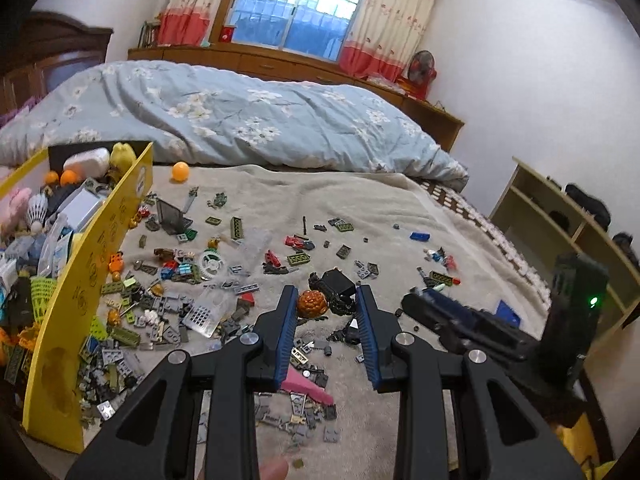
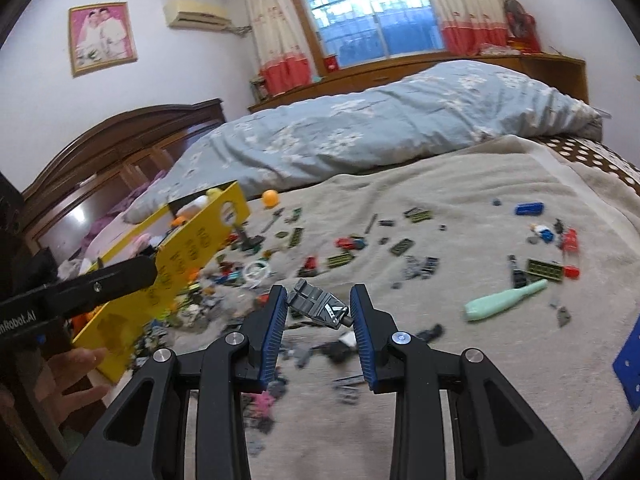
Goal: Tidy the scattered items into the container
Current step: 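Carry the orange bead and grey plate over the yellow box with both tools, then lower the orange bead into the box and open the left tool while the right releases the plate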
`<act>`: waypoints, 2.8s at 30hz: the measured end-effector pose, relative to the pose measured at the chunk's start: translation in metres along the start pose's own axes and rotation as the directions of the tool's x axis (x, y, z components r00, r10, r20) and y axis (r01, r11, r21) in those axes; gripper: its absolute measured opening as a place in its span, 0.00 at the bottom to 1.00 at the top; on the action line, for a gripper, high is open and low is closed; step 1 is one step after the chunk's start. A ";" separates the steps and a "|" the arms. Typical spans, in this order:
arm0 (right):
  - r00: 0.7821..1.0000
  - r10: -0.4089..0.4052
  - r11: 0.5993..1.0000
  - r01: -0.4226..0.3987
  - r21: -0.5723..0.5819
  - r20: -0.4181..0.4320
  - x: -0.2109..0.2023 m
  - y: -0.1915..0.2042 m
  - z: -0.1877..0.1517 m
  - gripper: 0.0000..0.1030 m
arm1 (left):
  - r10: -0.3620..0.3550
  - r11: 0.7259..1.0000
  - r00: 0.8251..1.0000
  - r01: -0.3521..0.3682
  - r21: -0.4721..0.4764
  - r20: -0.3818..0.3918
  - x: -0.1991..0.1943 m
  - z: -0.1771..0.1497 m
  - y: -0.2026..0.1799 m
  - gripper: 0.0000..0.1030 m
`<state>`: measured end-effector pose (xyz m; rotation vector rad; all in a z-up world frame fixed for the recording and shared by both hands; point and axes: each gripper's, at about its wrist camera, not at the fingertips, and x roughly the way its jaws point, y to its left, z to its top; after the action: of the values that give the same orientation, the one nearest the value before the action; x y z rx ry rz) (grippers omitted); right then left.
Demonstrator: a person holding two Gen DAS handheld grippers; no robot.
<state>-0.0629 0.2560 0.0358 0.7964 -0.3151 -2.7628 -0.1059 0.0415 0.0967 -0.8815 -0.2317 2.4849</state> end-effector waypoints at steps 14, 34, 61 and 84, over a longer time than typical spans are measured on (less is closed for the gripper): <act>0.998 0.053 0.997 -0.054 -0.059 -0.031 0.011 0.037 -0.005 0.32 | -0.029 0.989 0.998 0.037 -0.143 0.054 -0.041 0.007 0.052 0.28; 0.988 0.120 0.977 -0.136 -0.165 -0.101 0.043 0.104 -0.003 0.32 | 0.250 0.961 0.957 -0.227 -0.156 0.148 -0.084 0.006 0.110 0.28; 0.958 0.220 0.894 -0.273 -0.355 -0.184 0.086 0.224 -0.004 0.32 | 0.536 0.827 0.837 -0.494 -0.268 0.110 -0.122 -0.019 0.200 0.28; 0.932 0.277 0.839 -0.352 -0.414 -0.232 0.129 0.281 -0.007 0.32 | 0.628 0.732 0.778 -0.590 -0.340 0.001 -0.107 -0.038 0.262 0.28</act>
<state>-0.1156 -0.0483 0.0432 0.7573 0.2093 -2.3032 -0.1130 -0.2389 0.0436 -1.0790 -0.4638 3.1899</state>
